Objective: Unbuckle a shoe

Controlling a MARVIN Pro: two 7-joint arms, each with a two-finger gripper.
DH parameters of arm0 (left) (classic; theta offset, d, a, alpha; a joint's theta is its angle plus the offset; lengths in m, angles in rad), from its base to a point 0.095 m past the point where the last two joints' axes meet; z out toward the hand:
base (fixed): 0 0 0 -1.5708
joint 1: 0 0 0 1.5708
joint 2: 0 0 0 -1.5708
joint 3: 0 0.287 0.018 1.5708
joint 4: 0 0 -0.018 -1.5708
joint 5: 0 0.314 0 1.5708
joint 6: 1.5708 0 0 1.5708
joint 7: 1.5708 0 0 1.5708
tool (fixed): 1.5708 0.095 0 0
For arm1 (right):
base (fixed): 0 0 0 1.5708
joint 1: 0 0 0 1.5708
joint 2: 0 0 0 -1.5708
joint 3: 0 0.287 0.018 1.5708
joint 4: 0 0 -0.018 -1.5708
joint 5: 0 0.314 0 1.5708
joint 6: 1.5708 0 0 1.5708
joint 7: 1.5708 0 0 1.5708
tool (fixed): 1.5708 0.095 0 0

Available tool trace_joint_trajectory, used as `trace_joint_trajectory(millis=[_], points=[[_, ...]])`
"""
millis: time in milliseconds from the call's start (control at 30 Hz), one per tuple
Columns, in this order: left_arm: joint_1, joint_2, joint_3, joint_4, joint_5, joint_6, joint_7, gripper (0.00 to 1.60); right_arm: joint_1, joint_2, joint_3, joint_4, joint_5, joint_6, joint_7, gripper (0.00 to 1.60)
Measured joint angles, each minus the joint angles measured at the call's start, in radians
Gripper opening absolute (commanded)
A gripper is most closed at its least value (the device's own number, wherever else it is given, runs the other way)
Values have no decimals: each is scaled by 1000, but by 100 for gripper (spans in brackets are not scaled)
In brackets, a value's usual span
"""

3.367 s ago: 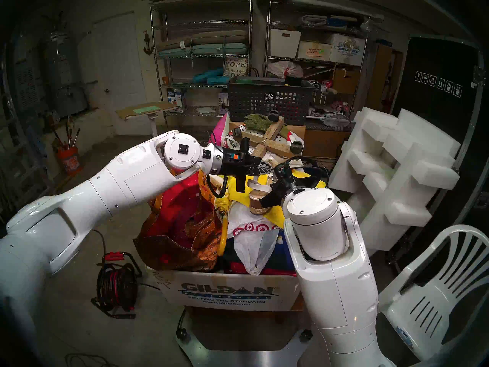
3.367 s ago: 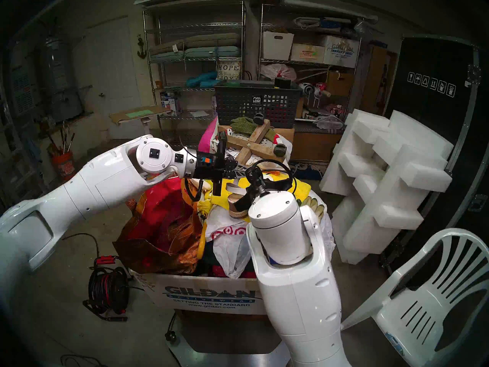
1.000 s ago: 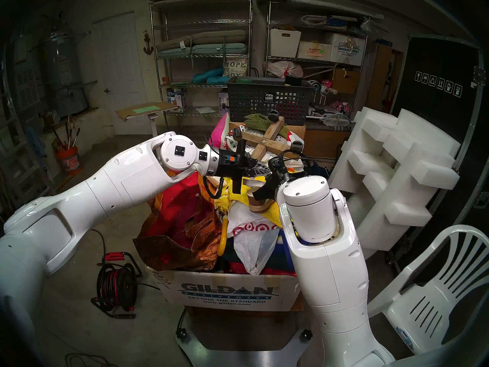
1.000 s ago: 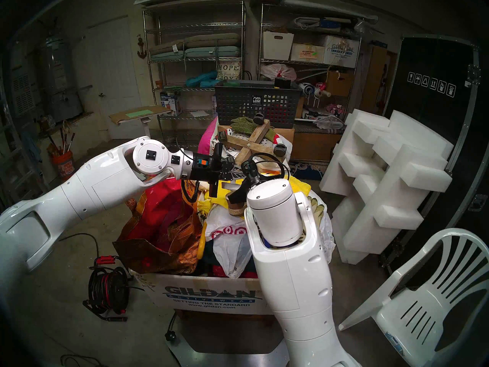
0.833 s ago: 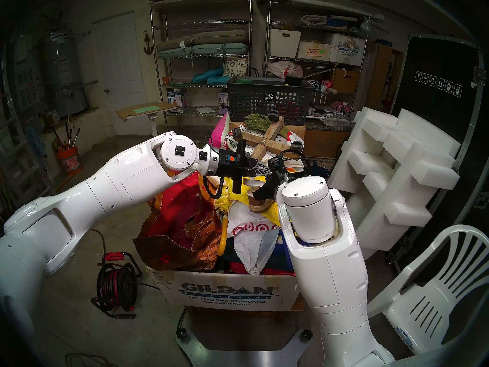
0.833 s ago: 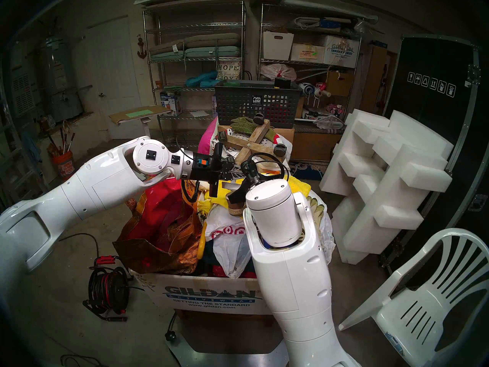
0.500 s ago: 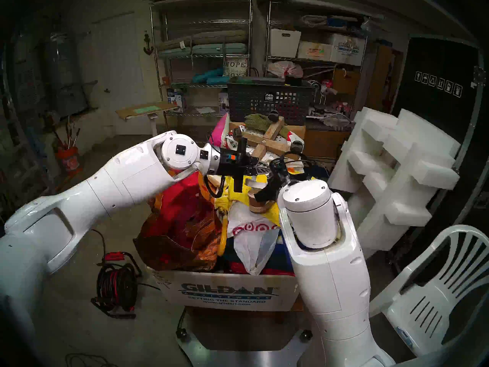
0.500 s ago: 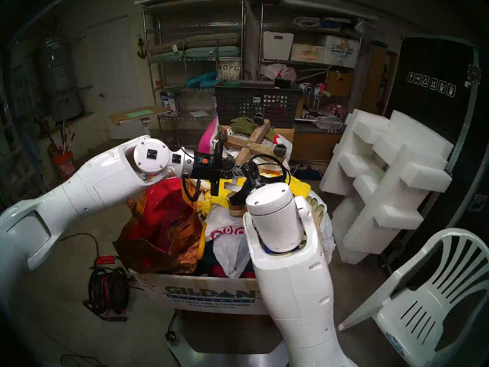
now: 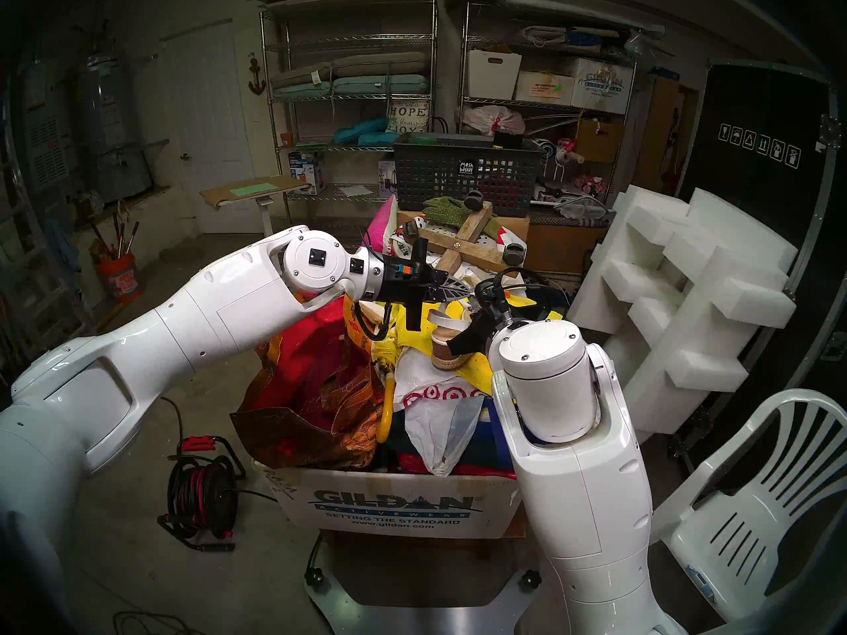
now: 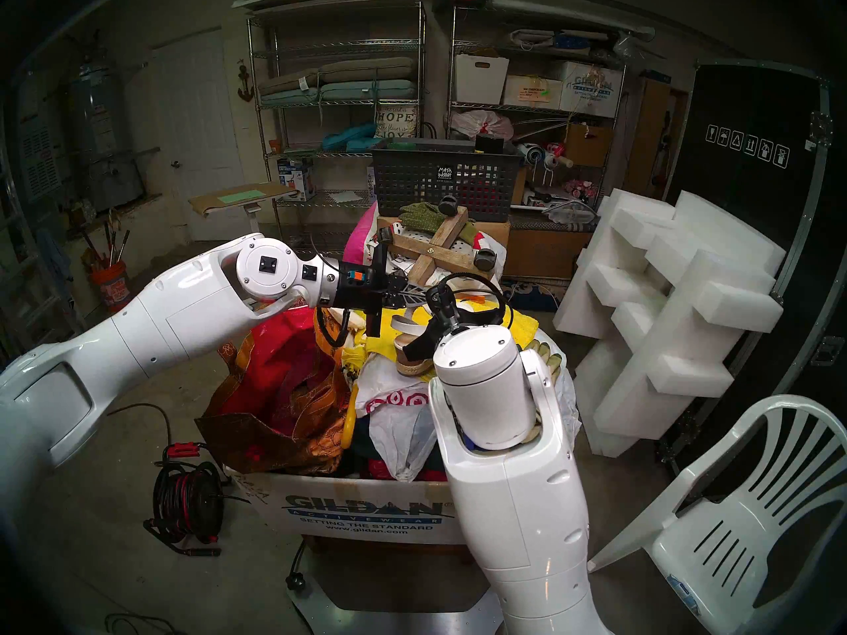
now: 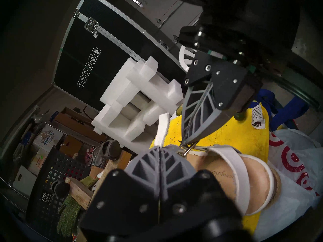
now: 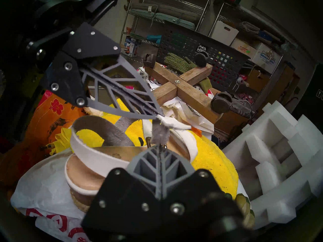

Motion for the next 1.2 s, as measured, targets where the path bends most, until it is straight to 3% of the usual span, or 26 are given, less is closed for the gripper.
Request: trace_joint_trajectory(millis=[67, 100, 167, 233, 467, 500, 533, 600, 633, 733, 1000, 1200], points=[[-1, -2, 0, -1, -1, -2, -5, 88, 0, 0, 1, -1, 1, 0, 0, 0], [-1, -2, 1, -2, -1, -4, -9, 122, 0, 0, 1, -1, 2, 0, 0, 0], [-2, -4, 1, -2, -1, -7, -15, 140, 1, -1, 1, -1, 2, 0, -1, 0], [-2, -5, 1, -2, -1, -11, -21, 131, 1, -1, 2, -1, 3, 0, -1, 0], [-4, -7, 1, -2, 0, -16, -27, 134, 2, -1, 3, -1, 5, 0, -2, 0], [-4, -7, 1, -2, 0, -17, -27, 124, 2, -2, 3, -1, 5, 0, -2, 0], [-4, -8, 1, -2, 0, -18, -27, 100, 2, -2, 3, 0, 5, 0, -2, 0], [-4, -8, 1, -2, 0, -19, -28, 94, 2, -2, 3, 0, 6, 0, -3, 0], [-5, -8, 1, -2, 0, -19, -28, 80, 2, -2, 3, 0, 6, 0, -4, 0], [-5, -5, 1, 0, 0, -21, -31, 67, 2, -2, 5, -1, 5, 0, -7, 0], [-8, 0, 2, 11, 1, -22, -41, 65, 1, -2, 6, -1, 5, 0, -9, 0], [-12, 1, 6, 31, 3, -22, -54, 73, 0, -2, 8, -2, 5, 0, -10, 0]])
